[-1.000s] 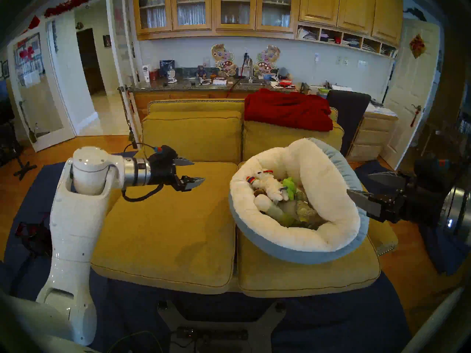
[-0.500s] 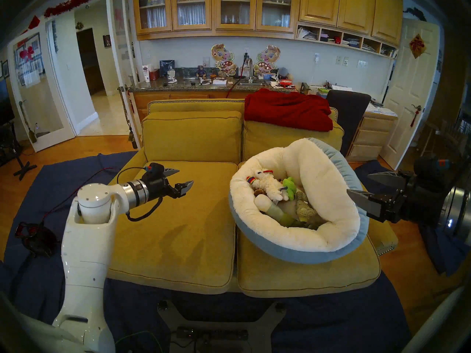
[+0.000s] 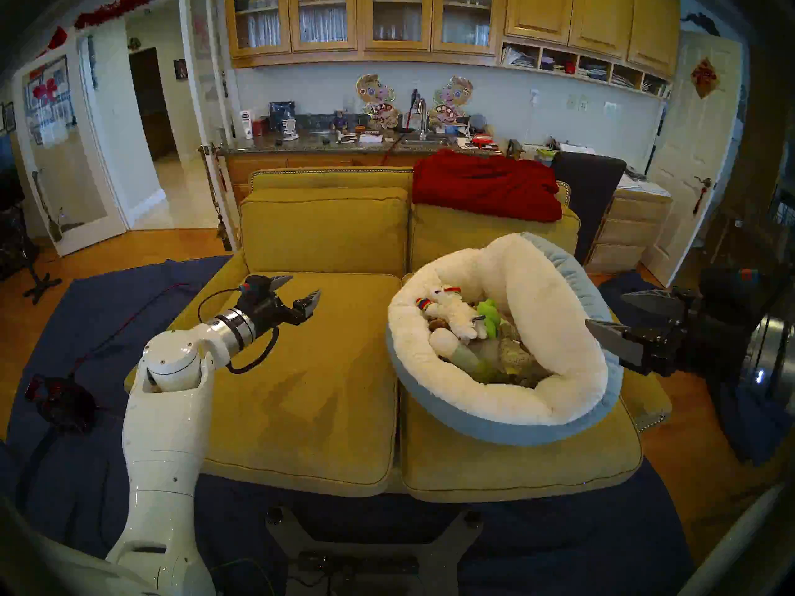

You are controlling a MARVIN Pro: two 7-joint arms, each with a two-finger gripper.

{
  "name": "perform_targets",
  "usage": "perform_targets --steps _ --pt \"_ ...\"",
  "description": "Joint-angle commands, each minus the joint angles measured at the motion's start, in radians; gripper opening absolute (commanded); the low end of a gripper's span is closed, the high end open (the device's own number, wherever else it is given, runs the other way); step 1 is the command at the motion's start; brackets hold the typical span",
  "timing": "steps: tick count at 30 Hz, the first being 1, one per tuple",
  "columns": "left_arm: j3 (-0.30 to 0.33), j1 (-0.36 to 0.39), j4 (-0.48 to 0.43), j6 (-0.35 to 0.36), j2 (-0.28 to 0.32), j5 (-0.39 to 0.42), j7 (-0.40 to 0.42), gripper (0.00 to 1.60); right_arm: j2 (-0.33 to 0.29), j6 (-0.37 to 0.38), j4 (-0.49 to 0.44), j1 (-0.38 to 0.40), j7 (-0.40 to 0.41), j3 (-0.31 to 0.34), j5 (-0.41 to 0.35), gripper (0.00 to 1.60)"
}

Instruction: Put toys into dog bed

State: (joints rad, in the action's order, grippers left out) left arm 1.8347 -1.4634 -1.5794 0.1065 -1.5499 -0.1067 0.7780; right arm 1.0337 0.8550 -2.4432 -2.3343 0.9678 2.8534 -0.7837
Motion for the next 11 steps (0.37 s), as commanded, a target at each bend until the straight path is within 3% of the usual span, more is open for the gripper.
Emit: perform_targets --steps 1,11 --pt "0.012 0.016 0.001 -0.094 0.008 0.031 0.019 1.6 -0.004 0.0 0.0 0.002 0.002 0.012 0.001 1.6" --pt "0.017 0.019 0.008 -0.108 0.004 0.031 0.027 1.6 -0.004 0.0 0.0 0.002 0.002 0.012 0.001 1.6"
